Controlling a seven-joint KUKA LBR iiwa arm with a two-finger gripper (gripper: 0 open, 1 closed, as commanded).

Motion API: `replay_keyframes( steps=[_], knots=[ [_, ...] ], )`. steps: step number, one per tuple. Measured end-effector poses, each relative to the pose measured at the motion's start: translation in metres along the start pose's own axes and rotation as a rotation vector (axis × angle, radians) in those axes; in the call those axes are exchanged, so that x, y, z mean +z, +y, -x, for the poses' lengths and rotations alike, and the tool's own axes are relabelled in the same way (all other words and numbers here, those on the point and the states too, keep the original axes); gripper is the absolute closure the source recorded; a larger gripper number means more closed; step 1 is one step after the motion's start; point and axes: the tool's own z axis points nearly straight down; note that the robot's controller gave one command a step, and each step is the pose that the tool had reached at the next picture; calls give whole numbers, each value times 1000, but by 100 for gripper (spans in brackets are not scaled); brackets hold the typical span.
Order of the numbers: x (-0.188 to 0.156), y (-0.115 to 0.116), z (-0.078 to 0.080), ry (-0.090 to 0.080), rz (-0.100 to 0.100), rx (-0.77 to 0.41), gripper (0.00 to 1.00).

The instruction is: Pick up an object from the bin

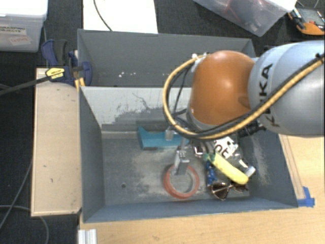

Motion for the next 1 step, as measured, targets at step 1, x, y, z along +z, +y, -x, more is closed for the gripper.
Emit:
replay_keyframes(
  steps=[1],
  knots=[
    [-4,-1,2,-8,1,7,0]
  ],
)
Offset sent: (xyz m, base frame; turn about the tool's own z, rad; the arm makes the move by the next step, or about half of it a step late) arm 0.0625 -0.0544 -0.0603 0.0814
